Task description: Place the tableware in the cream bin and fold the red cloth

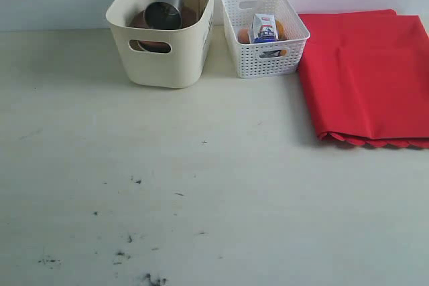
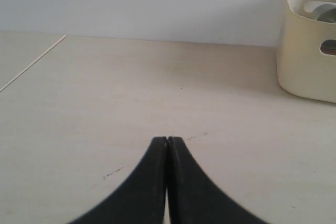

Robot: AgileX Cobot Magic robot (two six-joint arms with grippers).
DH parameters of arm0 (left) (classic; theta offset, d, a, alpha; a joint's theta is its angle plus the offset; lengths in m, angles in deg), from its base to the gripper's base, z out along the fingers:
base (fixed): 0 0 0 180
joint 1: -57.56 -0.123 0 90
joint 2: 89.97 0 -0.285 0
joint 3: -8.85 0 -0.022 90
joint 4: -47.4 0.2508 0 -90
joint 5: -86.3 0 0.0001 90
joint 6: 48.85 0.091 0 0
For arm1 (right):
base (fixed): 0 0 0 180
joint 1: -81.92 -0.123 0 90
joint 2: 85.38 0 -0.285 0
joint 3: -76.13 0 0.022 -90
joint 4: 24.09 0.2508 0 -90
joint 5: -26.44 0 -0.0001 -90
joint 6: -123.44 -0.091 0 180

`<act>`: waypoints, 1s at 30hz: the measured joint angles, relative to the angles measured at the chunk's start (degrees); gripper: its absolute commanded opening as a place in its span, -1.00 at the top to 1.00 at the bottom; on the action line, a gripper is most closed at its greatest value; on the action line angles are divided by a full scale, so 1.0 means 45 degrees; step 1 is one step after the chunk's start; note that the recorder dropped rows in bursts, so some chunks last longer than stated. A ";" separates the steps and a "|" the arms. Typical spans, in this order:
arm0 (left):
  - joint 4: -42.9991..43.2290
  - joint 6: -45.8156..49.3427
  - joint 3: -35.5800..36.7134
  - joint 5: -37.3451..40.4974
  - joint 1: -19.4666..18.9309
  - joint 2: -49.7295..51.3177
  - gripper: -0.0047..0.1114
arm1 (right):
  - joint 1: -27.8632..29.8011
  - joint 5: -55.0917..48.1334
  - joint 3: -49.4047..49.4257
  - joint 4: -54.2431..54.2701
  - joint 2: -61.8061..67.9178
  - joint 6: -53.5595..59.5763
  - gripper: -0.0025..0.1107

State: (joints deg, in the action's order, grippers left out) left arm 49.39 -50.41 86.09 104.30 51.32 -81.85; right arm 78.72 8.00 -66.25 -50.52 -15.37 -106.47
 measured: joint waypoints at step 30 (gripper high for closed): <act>0.0000 0.0000 0.0000 0.0000 0.0000 0.0000 0.87 | -0.1245 0.1214 0.7612 0.6509 -1.1157 0.8647 0.96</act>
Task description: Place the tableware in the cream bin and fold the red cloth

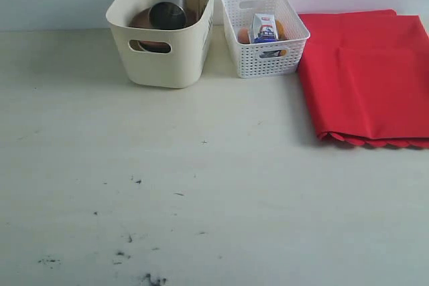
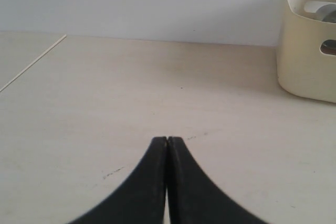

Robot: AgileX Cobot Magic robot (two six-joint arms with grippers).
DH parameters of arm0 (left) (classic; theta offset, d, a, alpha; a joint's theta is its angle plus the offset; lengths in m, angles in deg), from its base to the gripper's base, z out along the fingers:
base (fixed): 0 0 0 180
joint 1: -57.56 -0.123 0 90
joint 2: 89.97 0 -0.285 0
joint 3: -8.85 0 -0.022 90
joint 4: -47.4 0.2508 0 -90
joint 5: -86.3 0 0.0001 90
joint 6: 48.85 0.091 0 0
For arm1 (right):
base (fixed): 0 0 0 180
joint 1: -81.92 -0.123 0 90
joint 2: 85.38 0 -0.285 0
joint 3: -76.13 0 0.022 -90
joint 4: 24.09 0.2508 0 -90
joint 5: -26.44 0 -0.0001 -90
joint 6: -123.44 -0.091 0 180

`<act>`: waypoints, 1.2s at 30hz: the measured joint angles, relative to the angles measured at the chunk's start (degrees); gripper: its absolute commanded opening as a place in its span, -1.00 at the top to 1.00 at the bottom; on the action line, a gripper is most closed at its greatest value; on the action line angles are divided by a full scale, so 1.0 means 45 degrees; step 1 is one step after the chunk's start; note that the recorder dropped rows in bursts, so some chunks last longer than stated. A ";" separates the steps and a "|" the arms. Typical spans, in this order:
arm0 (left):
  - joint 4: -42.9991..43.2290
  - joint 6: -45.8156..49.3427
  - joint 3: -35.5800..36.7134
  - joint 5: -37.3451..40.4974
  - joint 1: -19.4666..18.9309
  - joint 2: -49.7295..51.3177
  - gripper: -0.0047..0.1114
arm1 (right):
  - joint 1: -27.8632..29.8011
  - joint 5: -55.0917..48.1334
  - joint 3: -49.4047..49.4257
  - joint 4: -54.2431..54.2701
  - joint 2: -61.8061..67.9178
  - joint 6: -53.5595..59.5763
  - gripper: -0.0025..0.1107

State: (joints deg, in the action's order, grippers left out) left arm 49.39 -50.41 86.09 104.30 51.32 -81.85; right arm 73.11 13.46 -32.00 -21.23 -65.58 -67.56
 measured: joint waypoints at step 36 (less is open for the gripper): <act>0.0000 0.0000 0.0000 0.0000 0.0000 0.0000 0.87 | 0.1834 0.0895 0.1134 0.0000 -0.1243 0.0322 0.96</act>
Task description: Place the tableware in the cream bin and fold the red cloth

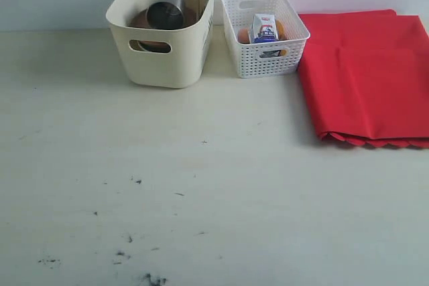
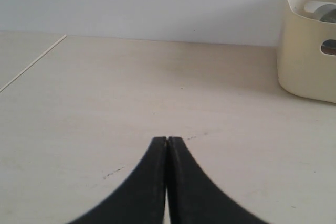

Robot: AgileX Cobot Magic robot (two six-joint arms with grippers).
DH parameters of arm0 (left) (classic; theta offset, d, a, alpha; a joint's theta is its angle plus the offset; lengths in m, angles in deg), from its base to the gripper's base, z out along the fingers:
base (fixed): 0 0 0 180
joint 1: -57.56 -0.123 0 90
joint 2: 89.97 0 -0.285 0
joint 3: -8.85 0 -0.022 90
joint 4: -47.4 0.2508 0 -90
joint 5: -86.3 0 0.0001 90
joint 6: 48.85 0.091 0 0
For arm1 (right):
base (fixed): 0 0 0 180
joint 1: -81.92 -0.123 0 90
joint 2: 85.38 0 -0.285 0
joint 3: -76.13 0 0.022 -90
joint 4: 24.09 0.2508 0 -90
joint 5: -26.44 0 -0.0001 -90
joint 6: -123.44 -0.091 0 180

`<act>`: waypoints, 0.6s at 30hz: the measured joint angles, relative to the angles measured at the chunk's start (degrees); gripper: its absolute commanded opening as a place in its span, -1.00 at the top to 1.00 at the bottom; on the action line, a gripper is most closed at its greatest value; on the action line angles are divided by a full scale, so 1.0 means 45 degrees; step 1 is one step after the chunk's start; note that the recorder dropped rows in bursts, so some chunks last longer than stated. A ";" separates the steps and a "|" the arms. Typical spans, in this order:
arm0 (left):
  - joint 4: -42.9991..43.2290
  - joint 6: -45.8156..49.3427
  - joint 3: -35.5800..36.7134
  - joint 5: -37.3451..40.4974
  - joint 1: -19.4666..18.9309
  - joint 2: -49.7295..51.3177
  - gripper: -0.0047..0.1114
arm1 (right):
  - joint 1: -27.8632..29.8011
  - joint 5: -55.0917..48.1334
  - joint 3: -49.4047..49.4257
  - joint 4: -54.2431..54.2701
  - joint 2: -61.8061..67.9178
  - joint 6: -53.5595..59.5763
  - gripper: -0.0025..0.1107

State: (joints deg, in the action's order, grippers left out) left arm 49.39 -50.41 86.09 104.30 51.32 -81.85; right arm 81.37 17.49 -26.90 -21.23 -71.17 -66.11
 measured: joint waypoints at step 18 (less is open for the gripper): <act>0.0000 0.0000 0.0000 0.0000 0.0000 0.0000 0.87 | 0.0000 -0.0735 0.0000 0.0000 -0.1340 0.0000 0.96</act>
